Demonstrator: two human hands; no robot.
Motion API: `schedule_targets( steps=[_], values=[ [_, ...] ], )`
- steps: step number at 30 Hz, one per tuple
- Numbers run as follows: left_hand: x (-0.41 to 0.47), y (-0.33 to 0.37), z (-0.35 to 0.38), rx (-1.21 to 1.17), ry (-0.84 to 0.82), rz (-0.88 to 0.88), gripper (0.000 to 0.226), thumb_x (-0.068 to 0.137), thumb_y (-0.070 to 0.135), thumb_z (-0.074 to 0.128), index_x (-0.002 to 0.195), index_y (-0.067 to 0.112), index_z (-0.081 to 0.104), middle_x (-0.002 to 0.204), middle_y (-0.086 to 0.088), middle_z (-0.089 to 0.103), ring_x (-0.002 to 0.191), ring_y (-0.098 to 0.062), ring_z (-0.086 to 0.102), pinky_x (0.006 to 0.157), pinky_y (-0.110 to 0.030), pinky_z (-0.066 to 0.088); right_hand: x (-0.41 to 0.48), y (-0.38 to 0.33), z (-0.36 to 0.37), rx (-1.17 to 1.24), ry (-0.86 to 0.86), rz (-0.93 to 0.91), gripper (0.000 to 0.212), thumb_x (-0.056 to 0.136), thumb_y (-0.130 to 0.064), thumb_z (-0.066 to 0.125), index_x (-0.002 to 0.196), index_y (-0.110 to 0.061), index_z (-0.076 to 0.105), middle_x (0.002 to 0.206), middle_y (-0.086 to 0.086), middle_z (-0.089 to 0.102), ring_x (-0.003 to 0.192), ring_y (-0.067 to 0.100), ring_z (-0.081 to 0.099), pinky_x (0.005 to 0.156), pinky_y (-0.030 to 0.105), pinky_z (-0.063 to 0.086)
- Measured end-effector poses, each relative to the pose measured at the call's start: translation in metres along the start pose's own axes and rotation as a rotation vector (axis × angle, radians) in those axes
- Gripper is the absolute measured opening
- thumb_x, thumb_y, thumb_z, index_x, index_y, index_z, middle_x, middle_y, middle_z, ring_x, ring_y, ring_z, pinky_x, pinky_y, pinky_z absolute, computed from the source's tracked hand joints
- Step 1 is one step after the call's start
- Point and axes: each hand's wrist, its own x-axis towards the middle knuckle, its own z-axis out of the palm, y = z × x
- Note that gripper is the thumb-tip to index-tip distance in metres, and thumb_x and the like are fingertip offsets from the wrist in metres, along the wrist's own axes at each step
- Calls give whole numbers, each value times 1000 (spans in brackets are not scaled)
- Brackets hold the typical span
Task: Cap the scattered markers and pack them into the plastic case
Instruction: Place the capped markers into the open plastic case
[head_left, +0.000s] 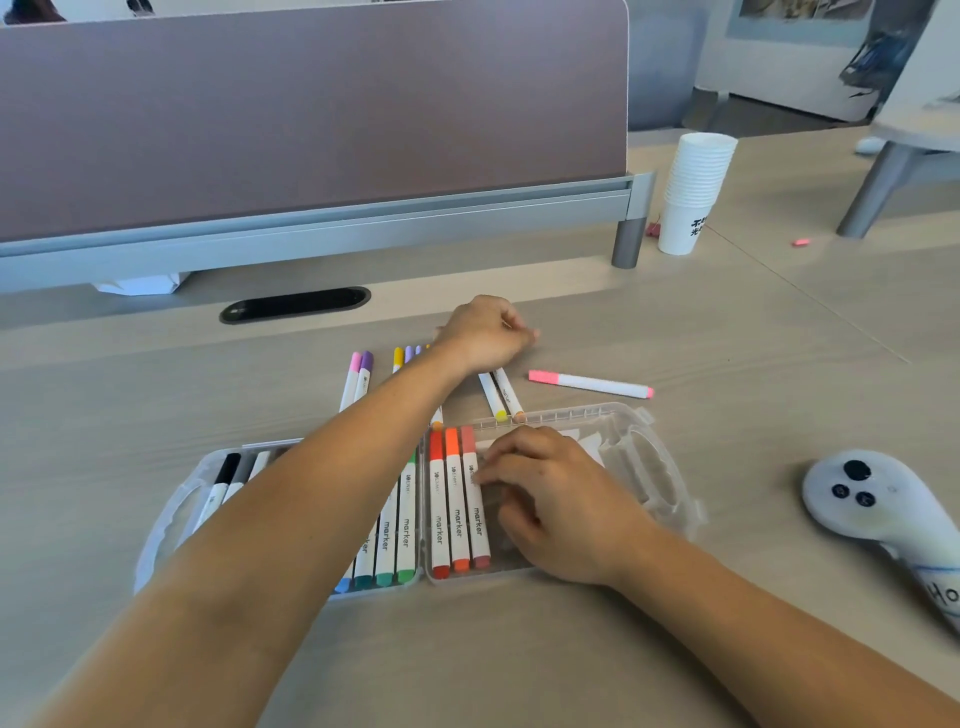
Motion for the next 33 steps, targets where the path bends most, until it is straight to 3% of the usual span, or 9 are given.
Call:
schedule_targets(
  steps=[3,5,8,13,17,21,25,28,33],
  values=[
    [0,5,2,181,-86,126,21,85,35,67,104,40,67,121,15,64,125,-16,47,108,-38,32,0,-1,0,-3,-6,1,51,84,-37,34,111,-18,73,115,-2,63,108,18,56,95,41,49],
    [-2,8,4,224,-181,190,22,85,39,66,107,43,69,129,13,61,131,-18,39,111,-41,26,0,-1,1,2,0,4,50,84,-35,35,110,-18,73,114,-1,64,108,19,57,94,41,50],
    [-3,7,13,278,-276,257,19,81,54,67,99,48,70,125,10,60,129,-21,32,106,-42,25,0,0,1,4,-3,7,49,83,-33,36,110,-18,73,114,0,64,108,20,57,94,42,49],
    [-13,18,22,260,-232,322,26,82,63,62,94,44,73,115,12,62,121,-19,32,100,-43,27,0,-2,-2,-9,-32,1,51,84,-37,34,112,-18,72,117,-1,63,110,18,56,95,40,49],
    [-17,25,29,309,-257,304,29,66,72,64,86,51,69,114,11,59,119,-20,34,96,-41,32,0,-2,-3,-15,-40,1,53,84,-39,32,114,-19,71,119,0,63,112,19,56,96,39,48],
    [-16,32,31,393,-165,355,14,80,36,68,92,31,74,107,10,62,116,-21,38,97,-38,33,-1,-2,-2,-9,-19,-8,52,84,-37,33,112,-17,72,118,1,64,110,20,57,95,39,50],
    [-17,27,14,402,-116,383,12,80,29,68,92,28,70,97,10,66,107,-18,51,97,-35,35,0,-1,0,-1,9,-16,51,83,-35,34,110,-16,73,115,1,64,109,20,58,94,40,50],
    [-22,17,-8,197,-133,364,13,81,24,72,92,29,70,90,13,69,90,-11,62,87,-31,50,0,0,1,38,51,-23,49,82,-33,36,108,-16,73,113,1,64,109,19,56,94,37,50],
    [-42,-5,-39,-125,-188,301,14,78,13,81,88,21,77,82,2,72,71,-4,59,72,-23,49,0,1,0,32,436,-15,31,82,-23,49,102,-12,71,110,3,60,105,23,58,87,41,52]
  ],
)
